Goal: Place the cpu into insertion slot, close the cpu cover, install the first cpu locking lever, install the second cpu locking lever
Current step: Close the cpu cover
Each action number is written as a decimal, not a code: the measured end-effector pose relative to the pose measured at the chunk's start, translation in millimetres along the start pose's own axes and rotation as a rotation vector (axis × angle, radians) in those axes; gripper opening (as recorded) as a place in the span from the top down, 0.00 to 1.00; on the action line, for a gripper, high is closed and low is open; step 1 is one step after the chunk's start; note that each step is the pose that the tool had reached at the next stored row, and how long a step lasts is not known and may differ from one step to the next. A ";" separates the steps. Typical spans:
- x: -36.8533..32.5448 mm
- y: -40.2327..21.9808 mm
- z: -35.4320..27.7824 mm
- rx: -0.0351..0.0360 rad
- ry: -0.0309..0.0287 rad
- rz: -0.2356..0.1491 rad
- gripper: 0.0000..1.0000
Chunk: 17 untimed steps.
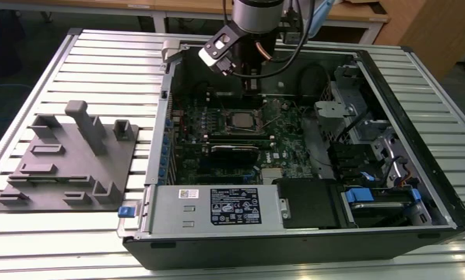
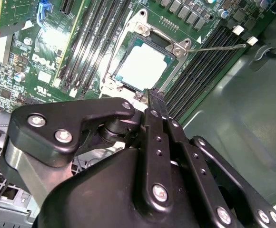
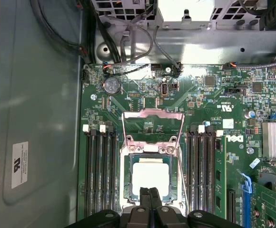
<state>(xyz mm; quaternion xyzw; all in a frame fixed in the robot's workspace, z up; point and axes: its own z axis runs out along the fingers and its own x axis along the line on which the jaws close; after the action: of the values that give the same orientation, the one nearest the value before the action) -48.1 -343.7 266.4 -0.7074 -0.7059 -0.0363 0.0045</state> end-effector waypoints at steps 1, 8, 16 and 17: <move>0.0 0.2 0.0 0.0000 -0.0001 0.000 0.89; 0.0 3.0 0.1 0.0000 -0.0001 0.000 0.89; 0.1 4.9 -0.5 0.0002 -0.0003 0.000 0.89; 0.1 4.9 -1.0 0.0001 -0.0003 0.000 0.89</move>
<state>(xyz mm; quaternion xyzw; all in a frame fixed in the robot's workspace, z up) -43.3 -343.7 267.7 -0.7074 -0.7059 -0.0362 0.0045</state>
